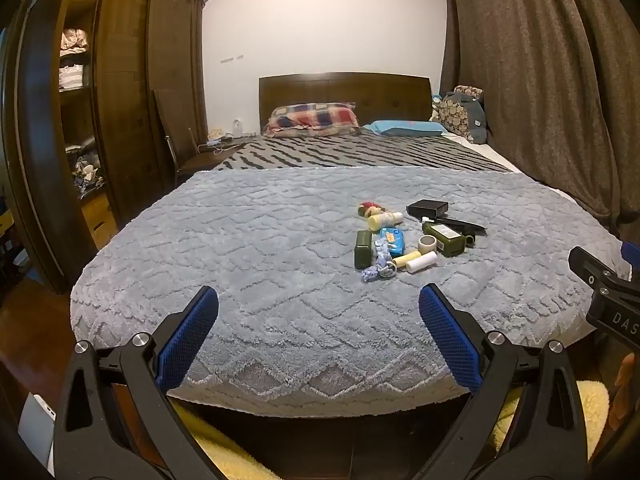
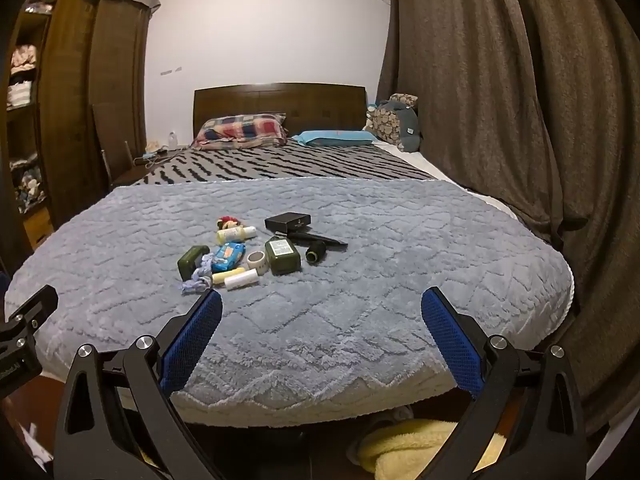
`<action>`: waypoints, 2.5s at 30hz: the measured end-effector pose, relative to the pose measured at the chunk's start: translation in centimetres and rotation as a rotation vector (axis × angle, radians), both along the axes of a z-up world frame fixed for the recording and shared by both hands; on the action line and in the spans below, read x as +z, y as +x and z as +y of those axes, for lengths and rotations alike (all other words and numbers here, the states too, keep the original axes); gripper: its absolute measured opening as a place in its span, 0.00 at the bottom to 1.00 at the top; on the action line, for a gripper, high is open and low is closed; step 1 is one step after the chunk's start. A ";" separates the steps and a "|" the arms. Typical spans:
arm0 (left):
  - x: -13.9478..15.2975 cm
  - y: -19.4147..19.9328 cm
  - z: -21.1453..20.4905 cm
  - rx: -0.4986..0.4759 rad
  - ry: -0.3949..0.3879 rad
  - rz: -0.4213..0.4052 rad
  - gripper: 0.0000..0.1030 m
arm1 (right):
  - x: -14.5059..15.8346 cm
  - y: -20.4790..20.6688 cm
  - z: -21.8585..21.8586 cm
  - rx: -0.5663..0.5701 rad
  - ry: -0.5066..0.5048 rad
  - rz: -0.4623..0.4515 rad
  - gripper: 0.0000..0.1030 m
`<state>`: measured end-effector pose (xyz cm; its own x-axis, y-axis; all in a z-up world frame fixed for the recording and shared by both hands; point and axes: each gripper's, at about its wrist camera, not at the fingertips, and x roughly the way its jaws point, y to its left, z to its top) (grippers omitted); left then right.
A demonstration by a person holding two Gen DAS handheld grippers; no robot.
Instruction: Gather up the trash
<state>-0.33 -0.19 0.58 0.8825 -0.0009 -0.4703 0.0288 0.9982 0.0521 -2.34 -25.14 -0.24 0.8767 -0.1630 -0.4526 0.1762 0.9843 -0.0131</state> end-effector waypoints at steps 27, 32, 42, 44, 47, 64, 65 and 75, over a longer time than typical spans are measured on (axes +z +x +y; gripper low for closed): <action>0.2 0.0 -0.1 -0.002 -0.003 -0.006 0.92 | 0.1 0.0 0.6 0.003 -0.004 -0.010 0.97; 0.4 0.0 -0.2 -0.001 -0.004 -0.009 0.92 | 0.0 0.0 0.8 0.004 -0.004 -0.013 0.97; 0.5 -0.1 -0.2 -0.002 -0.006 -0.011 0.92 | 0.0 0.0 0.8 0.003 -0.004 -0.014 0.97; 0.5 -0.1 -0.2 -0.002 -0.006 -0.011 0.92 | 0.0 -0.1 0.8 0.004 -0.004 -0.014 0.97; 0.5 -0.1 -0.2 -0.002 -0.006 -0.010 0.92 | 0.0 0.0 0.9 0.006 -0.005 -0.015 0.97; 0.5 0.0 -0.4 -0.004 -0.006 -0.007 0.92 | -0.2 -0.1 0.6 0.003 0.002 -0.016 0.97; 0.4 0.0 -0.4 -0.005 -0.006 -0.005 0.92 | -0.3 -0.1 0.5 0.003 0.002 -0.014 0.97; -1.4 1.4 -0.3 -0.030 -0.016 0.039 0.92 | -1.9 1.1 0.1 0.014 0.021 0.007 0.97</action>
